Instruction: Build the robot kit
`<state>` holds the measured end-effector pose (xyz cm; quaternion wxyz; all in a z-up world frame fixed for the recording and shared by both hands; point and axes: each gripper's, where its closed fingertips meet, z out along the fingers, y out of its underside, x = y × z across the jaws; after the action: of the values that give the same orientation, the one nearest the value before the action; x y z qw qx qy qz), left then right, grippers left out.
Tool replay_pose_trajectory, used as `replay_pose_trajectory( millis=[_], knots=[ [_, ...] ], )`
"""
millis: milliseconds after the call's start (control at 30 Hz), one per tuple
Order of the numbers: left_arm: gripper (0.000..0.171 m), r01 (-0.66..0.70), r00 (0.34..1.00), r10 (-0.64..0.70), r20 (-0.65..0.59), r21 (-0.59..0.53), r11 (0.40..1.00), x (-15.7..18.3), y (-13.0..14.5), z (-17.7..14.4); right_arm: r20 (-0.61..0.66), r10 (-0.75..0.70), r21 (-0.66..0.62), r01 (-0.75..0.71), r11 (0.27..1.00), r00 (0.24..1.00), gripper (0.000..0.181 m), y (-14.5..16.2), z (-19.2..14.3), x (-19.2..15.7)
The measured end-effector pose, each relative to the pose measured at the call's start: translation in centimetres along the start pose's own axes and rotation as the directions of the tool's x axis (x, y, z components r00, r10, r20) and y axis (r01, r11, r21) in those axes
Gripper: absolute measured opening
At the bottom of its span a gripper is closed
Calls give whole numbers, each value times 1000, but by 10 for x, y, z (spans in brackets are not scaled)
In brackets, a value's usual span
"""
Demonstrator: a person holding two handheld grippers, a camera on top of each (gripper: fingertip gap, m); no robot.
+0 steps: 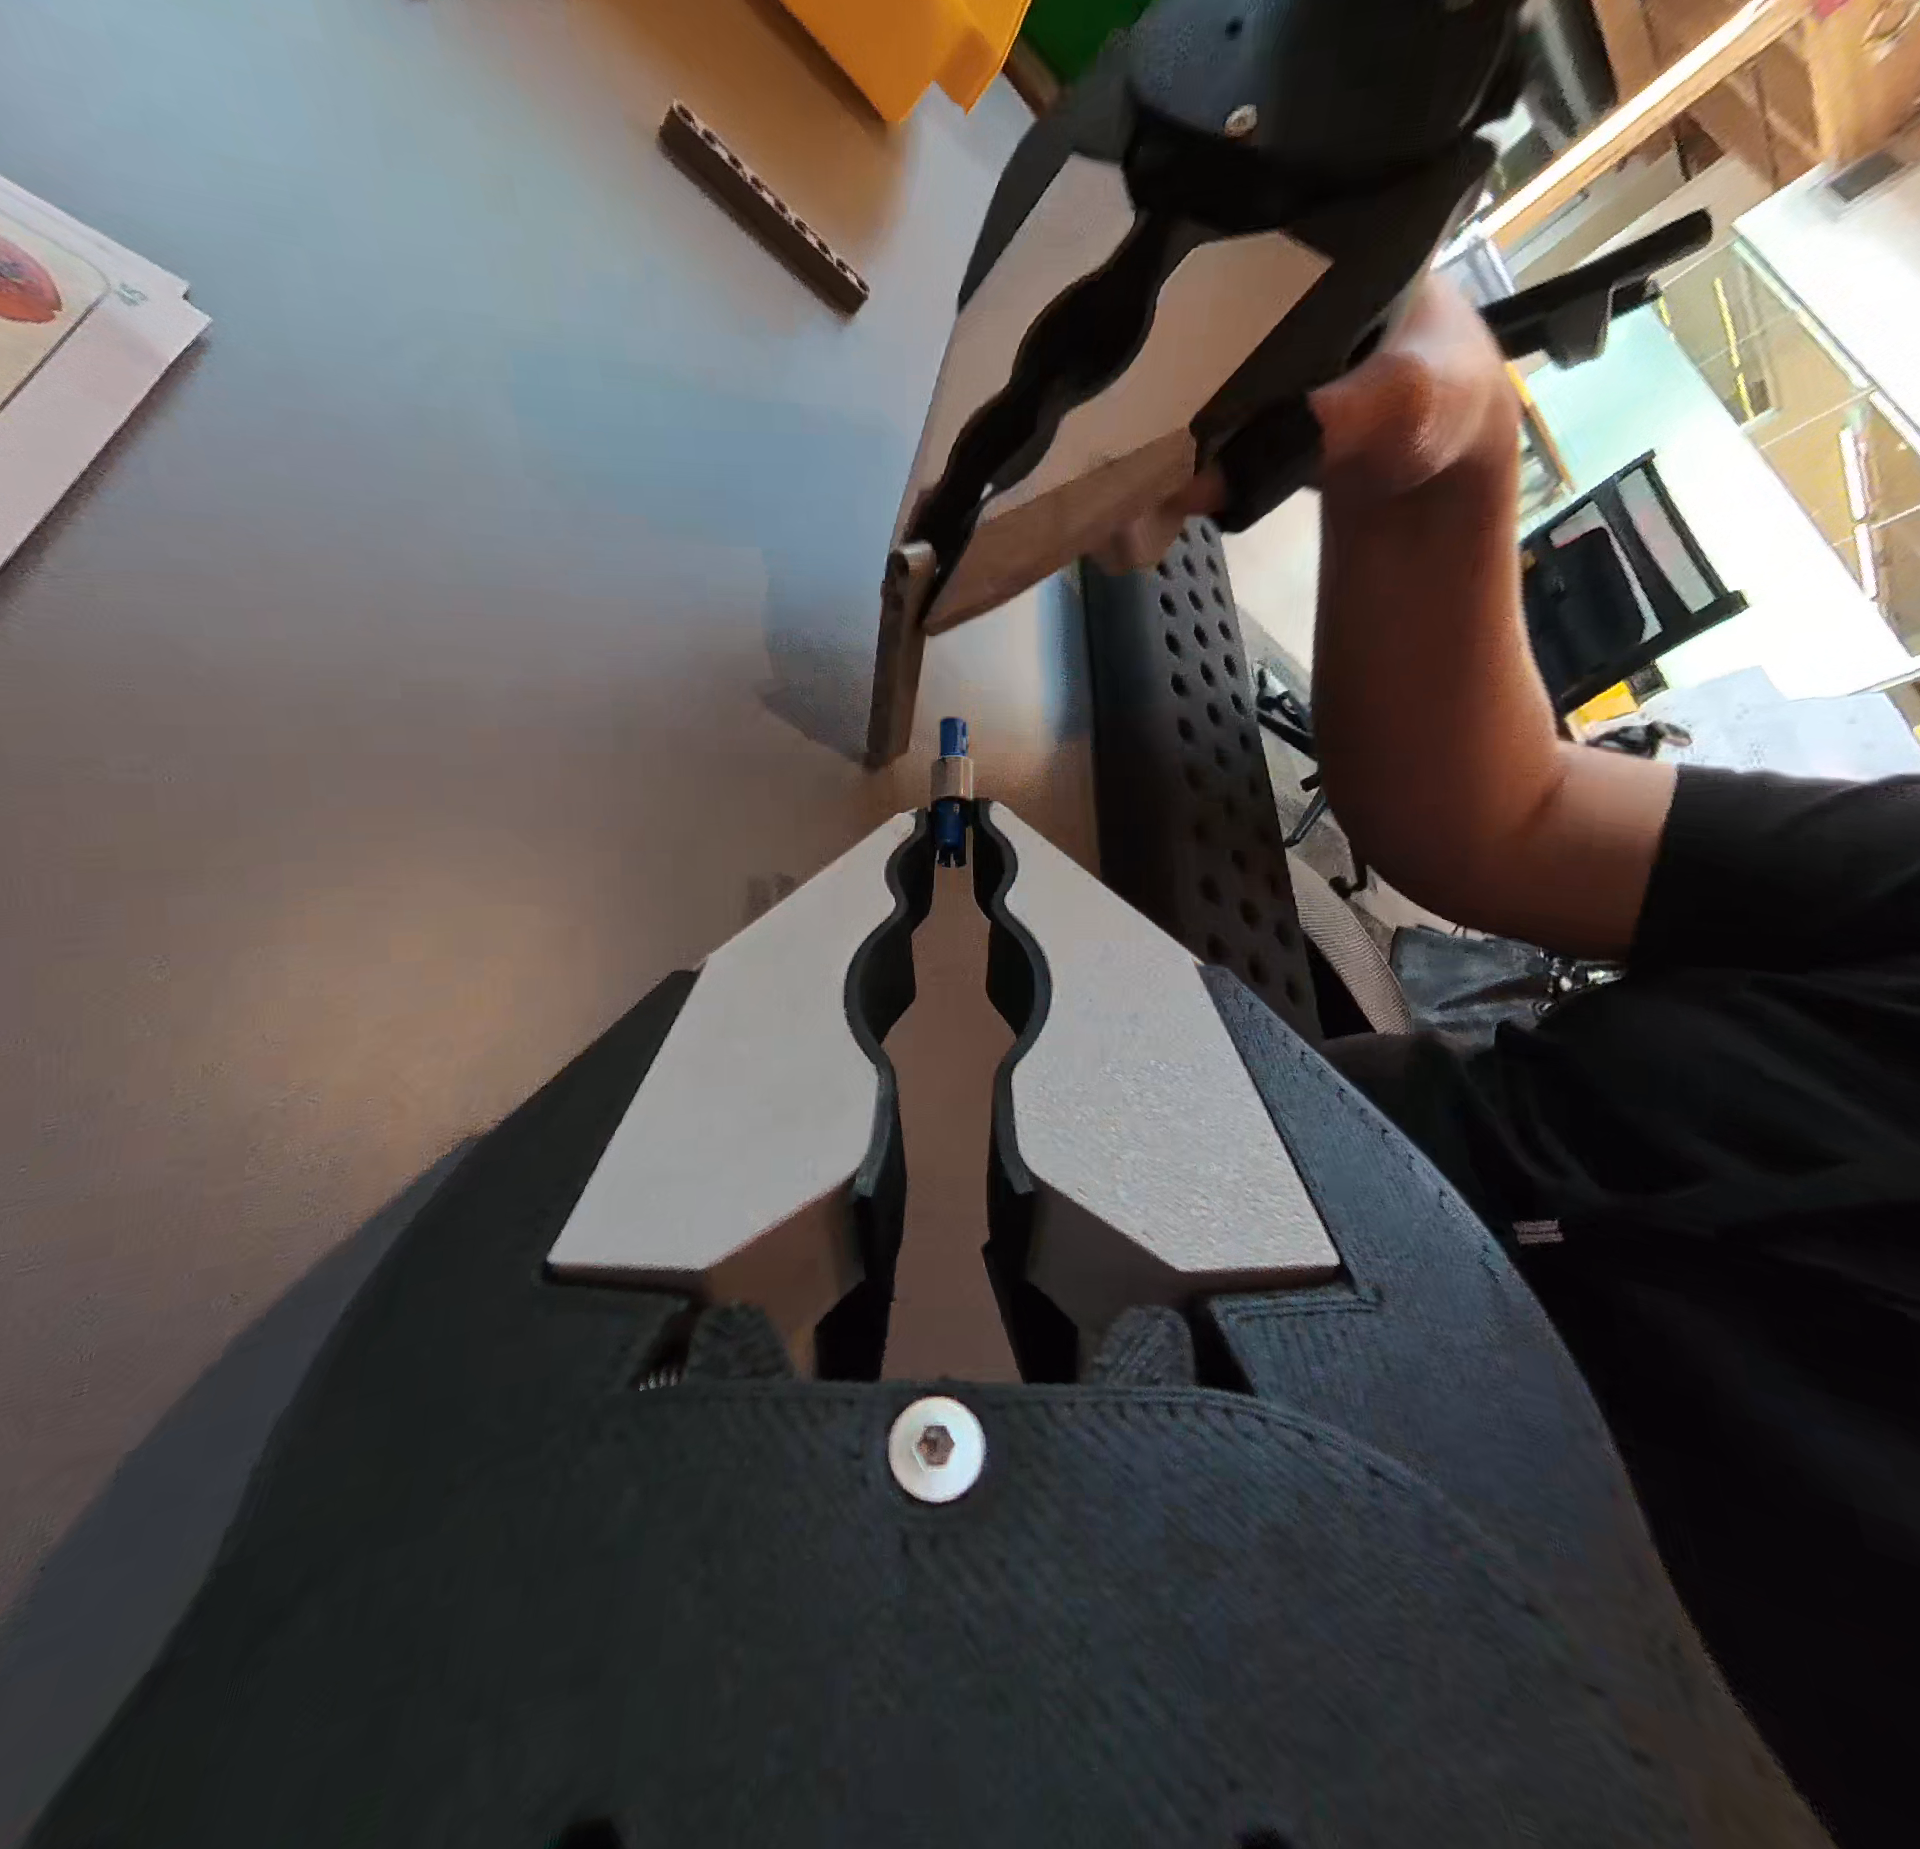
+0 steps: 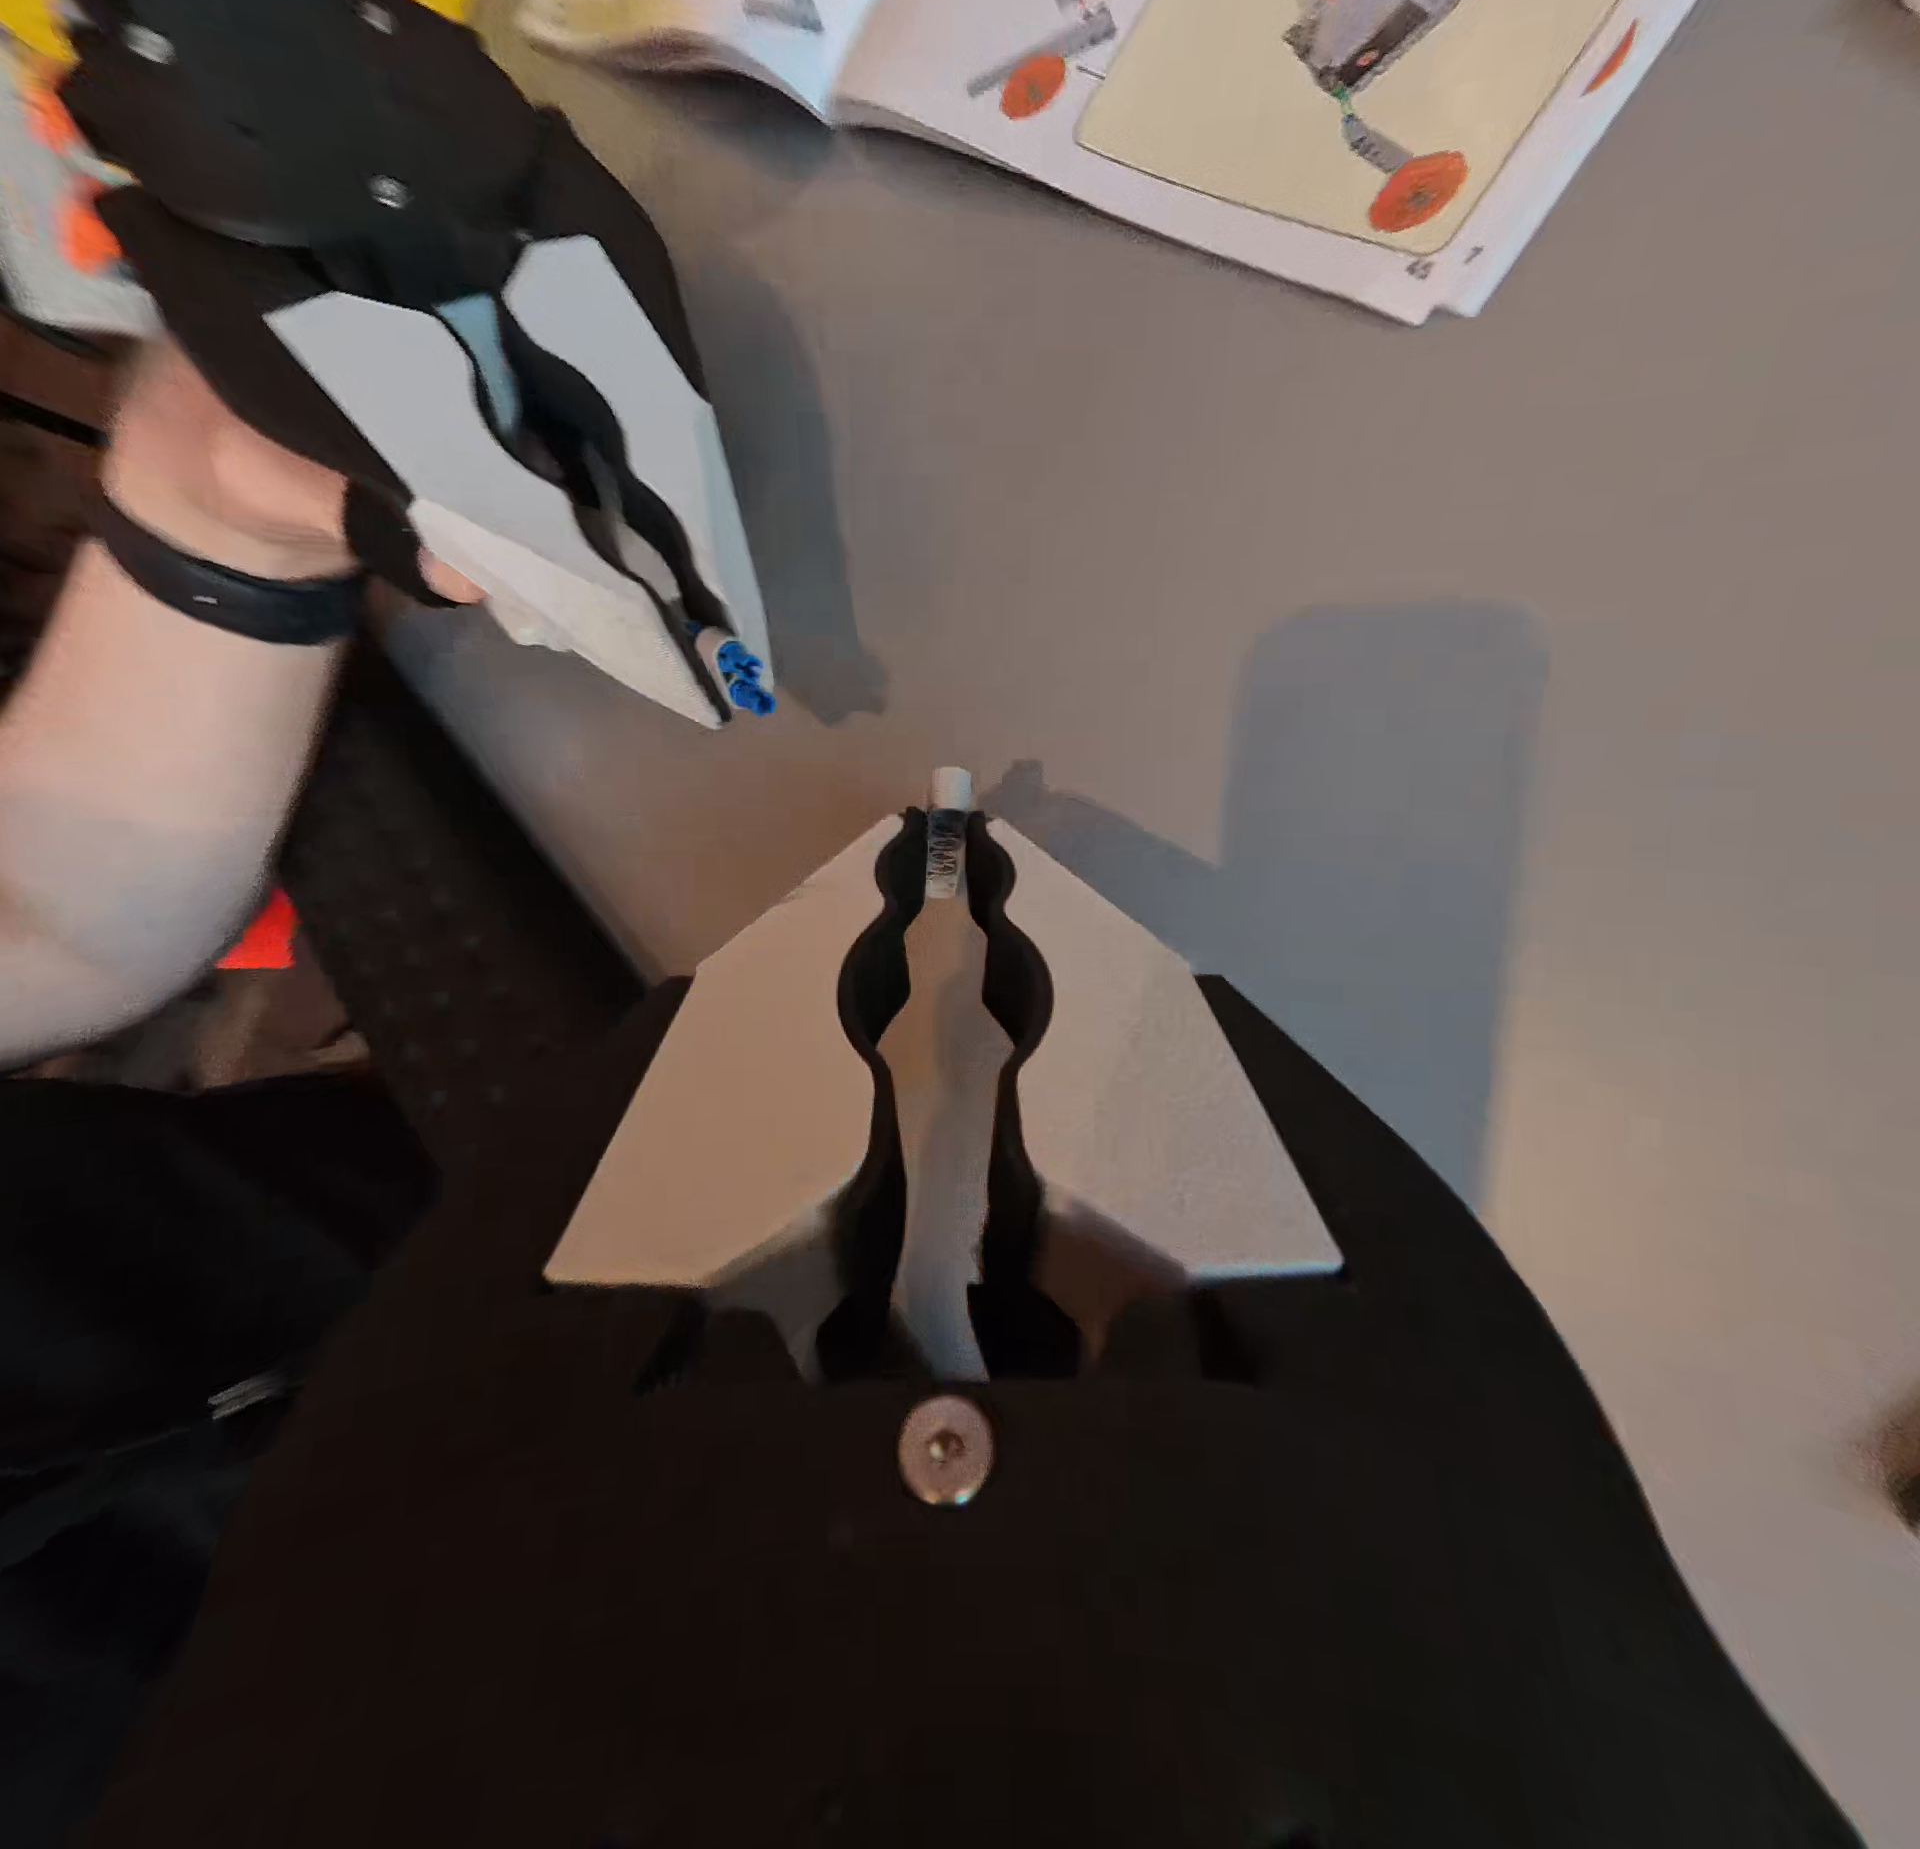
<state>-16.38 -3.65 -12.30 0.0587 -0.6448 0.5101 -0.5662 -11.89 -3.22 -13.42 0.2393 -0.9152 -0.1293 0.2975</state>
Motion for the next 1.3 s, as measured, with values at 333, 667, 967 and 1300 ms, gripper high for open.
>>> replay_pose_trajectory(
  millis=[333, 667, 967, 1300],
  knots=[
    [6, 20, 999, -17, 38, -62, 998, -1, 12, -3, -413, -251, -442, 49, 896, 875, 5, 3, 12, 46],
    [6, 13, 1000, -13, -5, -84, 996, 5, 13, -4, -200, -566, -28, 573, 819, 800, 25, -24, 4, -19],
    [6, -10, 992, -12, -128, -170, 985, 27, 29, 4, -197, -866, 18, 885, 466, 460, 22, 3, 15, -69],
    [5, 17, 987, -41, -156, -156, 988, 28, 27, 3, -231, -885, -30, 907, 421, 403, 11, 7, 20, -68]
  ],
)
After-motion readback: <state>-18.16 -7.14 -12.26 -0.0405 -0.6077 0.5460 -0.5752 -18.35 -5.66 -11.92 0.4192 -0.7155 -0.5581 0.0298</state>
